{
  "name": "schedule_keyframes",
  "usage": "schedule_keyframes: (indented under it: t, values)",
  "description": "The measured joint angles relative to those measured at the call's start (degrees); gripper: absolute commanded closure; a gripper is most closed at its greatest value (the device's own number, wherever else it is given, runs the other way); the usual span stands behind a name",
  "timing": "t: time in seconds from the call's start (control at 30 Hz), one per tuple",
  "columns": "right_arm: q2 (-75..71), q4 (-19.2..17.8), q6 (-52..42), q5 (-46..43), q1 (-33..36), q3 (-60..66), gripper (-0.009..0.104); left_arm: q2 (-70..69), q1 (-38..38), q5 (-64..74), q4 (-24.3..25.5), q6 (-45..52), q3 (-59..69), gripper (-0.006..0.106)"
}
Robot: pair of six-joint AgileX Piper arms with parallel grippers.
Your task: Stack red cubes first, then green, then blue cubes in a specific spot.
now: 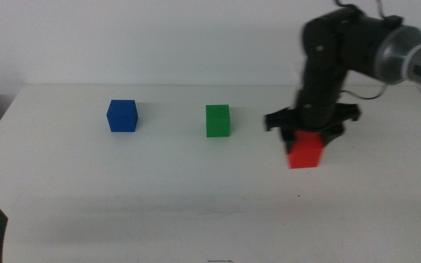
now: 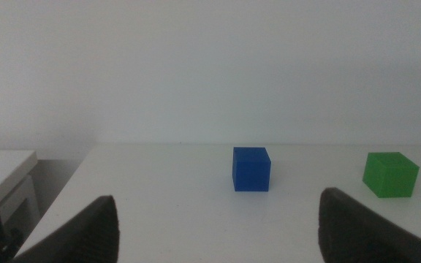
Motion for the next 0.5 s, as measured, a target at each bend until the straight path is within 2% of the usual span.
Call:
schedule_keyframes:
  t: [0.3, 0.5]
  values:
    - [0.42, 0.23, 14.30, 0.34, 12.88, -0.02, 0.096, 0.00, 0.00, 0.00, 0.00, 0.00, 0.00, 0.007]
    - [0.72, 0.60, 20.35, -5.28, 15.72, -0.02, 0.096, 0.00, 0.00, 0.00, 0.00, 0.00, 0.00, 0.007]
